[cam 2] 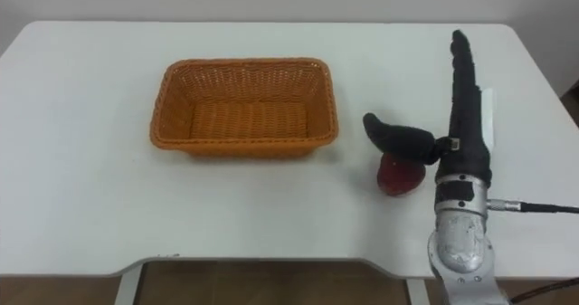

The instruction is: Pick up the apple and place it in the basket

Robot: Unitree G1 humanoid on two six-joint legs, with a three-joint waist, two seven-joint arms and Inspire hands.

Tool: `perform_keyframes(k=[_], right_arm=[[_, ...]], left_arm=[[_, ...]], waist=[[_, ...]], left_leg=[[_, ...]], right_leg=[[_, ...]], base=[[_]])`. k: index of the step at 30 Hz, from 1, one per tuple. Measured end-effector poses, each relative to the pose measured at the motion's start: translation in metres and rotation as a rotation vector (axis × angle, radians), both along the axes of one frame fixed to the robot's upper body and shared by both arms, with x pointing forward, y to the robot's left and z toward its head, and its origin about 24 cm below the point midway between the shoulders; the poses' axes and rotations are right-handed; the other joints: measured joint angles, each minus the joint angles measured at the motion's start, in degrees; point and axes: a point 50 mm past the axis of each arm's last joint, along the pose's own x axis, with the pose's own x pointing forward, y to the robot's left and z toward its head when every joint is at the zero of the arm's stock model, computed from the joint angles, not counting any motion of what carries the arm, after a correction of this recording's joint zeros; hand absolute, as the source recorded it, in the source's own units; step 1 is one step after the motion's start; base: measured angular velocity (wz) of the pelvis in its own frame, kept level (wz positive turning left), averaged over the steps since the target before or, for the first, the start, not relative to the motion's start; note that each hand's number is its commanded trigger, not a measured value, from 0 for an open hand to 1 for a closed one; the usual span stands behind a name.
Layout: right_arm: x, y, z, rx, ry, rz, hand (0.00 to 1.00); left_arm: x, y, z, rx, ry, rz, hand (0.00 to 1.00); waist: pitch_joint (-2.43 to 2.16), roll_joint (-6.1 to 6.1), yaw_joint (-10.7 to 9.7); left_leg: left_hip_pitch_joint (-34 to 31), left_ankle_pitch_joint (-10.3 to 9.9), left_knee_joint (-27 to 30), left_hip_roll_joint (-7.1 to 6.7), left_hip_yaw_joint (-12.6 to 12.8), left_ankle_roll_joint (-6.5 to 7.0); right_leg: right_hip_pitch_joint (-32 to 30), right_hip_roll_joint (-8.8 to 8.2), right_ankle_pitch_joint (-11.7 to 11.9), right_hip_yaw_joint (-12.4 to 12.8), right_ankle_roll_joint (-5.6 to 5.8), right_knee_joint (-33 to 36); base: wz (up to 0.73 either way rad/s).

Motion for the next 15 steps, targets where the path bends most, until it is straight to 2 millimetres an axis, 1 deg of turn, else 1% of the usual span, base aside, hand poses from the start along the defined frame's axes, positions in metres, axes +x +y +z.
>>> perform_keyframes(k=[3,5,7,9,10,12,15], right_arm=[[-0.002,-0.001,-0.006,-0.002,0.031,0.006,0.0],[-0.004,-0.004,-0.016,-0.029,0.076,0.0,0.0],[-0.011,-0.007,-0.034,-0.037,0.163,-0.006,0.0],[-0.015,-0.008,-0.043,-0.033,0.207,-0.005,0.0],[-0.016,-0.008,-0.045,-0.032,0.217,-0.001,0.0],[-0.017,-0.008,-0.045,-0.032,0.219,0.0,0.0],[-0.017,-0.008,-0.047,-0.032,0.228,0.005,0.0]], left_arm=[[0.002,0.0,0.0,0.0,0.0,-0.008,0.0],[0.002,0.0,0.0,0.001,-0.001,-0.01,0.0],[0.003,0.0,0.0,0.001,-0.004,-0.01,0.0],[0.003,0.0,0.0,0.002,-0.005,-0.011,0.0],[0.003,0.0,0.0,0.002,-0.005,-0.011,0.0],[0.004,0.0,0.0,0.002,-0.006,-0.012,0.0],[0.004,0.0,0.0,0.002,-0.009,-0.013,0.0]], waist=[[-0.03,-0.07,-0.1],[-0.04,-0.1,-0.1],[-0.04,-0.08,0.0],[0.08,0.1,0.1],[0.18,0.26,0.1],[0.15,0.36,0.0],[0.12,0.18,-0.1]], left_leg=[[0.1,0.0,0.0,0.0,-0.2,0.01],[0.4,0.0,0.0,-0.02,-0.2,0.01],[0.5,0.0,0.0,-0.02,0.0,0.01],[0.5,0.0,0.0,0.0,0.1,0.01],[0.4,0.0,0.0,0.01,0.1,0.01],[0.4,0.0,-0.1,0.04,0.2,0.0],[0.4,0.0,-0.1,0.05,0.2,0.0]], right_leg=[[0.1,0.02,0.0,0.0,0.0,-0.1],[0.4,0.01,0.0,-0.1,0.0,-0.2],[0.6,0.0,0.0,-0.1,0.0,-0.2],[0.6,0.01,0.0,0.0,0.0,-0.2],[0.6,0.02,0.0,0.0,0.0,-0.2],[0.5,0.05,0.0,0.0,0.0,-0.2],[0.7,0.06,0.0,0.0,0.0,-0.2]], base=[[0.0],[0.0],[0.0],[0.0],[0.0],[0.0],[0.0]])
